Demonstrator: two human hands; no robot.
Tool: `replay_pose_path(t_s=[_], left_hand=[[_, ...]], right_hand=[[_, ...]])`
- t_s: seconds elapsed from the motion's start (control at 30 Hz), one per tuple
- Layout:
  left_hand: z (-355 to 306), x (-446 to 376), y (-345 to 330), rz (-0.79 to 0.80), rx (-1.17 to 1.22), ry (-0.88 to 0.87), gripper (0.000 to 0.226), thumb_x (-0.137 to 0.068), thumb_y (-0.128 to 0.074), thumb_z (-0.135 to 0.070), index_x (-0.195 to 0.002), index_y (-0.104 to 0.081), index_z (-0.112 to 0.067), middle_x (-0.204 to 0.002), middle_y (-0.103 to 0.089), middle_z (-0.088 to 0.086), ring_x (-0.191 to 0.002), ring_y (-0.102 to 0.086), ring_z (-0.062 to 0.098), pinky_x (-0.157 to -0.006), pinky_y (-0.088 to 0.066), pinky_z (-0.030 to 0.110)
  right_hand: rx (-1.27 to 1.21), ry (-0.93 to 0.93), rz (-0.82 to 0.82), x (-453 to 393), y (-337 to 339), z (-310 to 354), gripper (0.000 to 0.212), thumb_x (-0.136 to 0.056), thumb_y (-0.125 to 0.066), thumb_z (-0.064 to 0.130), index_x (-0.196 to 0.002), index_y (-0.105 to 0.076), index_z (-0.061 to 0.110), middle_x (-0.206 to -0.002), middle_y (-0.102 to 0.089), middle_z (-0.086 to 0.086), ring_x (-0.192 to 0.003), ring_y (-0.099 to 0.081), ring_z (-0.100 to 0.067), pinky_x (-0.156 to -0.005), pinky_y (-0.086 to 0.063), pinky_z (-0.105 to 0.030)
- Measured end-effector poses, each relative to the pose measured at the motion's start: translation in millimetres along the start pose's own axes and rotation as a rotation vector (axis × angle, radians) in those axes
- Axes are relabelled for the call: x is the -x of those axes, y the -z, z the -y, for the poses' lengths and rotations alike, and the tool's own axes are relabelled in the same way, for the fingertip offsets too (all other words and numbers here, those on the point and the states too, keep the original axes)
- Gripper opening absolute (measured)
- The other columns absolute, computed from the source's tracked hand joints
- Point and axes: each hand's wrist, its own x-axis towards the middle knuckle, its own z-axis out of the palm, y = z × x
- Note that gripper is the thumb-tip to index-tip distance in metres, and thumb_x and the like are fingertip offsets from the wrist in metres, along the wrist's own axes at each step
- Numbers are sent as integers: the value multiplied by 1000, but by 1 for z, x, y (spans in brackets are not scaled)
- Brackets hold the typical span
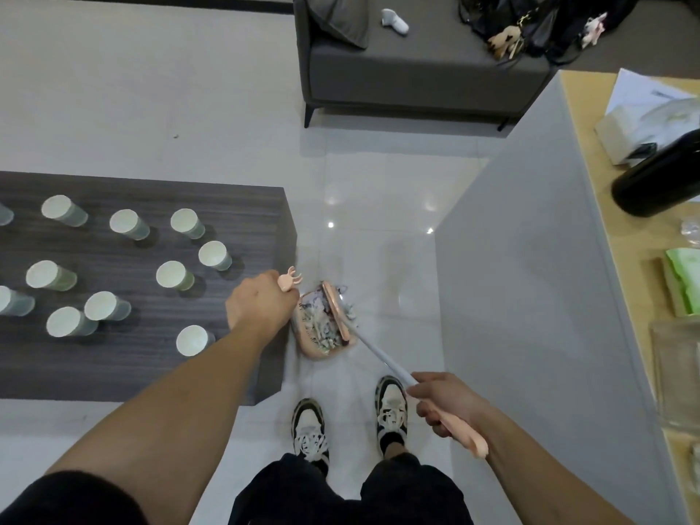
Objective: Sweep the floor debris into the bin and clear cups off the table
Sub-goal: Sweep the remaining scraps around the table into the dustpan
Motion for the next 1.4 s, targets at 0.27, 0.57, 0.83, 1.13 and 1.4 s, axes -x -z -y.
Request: replay_pose_path(t_s=[0.27, 0.57, 0.83, 1.13, 1.4], left_hand=[[1, -1, 0, -9, 5, 1, 28, -82, -51, -44, -94, -66, -23, -95, -69, 12, -92, -64, 39, -70, -43, 34], [9, 6, -4, -54, 4, 17, 25, -82, -49, -49, -75, -53, -25, -83, -68, 10, -81, -63, 38, -64, -40, 34], [8, 2, -6, -51, -9, 16, 23, -79, -48, -48, -75, -51, -25, -85, -67, 11, -83, -62, 39, -65, -40, 34], [11, 2, -3, -14, 8, 11, 22, -79, -49, -45, -76, -55, -24, -82, -65, 9, -74, -55, 35, -64, -41, 34], [19, 3, -3, -40, 5, -6, 21, -81, -49, -46, -78, -51, -25, -88, -67, 12, -85, -62, 40, -65, -40, 35]], right_hand=[[46, 100, -70, 10, 34, 22, 55, -91, -66, 17, -143, -47, 18, -56, -53, -4, -42, -41, -13, -39, -30, -22], [188, 172, -130, -59, 1, 68, 62, -92, -66, 16, -149, -42, 18, -66, -57, -10, -40, -47, -13, -39, -37, -21], [72, 70, 5, -59, -30, 32, 53, -92, -65, 14, -142, -48, 17, -58, -50, -6, -41, -40, -15, -39, -32, -21], [-118, 83, 21, -20, 0, 32, 38, -94, -63, 12, -131, -54, 16, -62, -46, -6, -44, -36, -14, -38, -27, -21], [40, 155, -140, -25, -2, 27, 54, -92, -65, 18, -143, -47, 22, -60, -54, -6, -42, -45, -15, -41, -35, -23]])
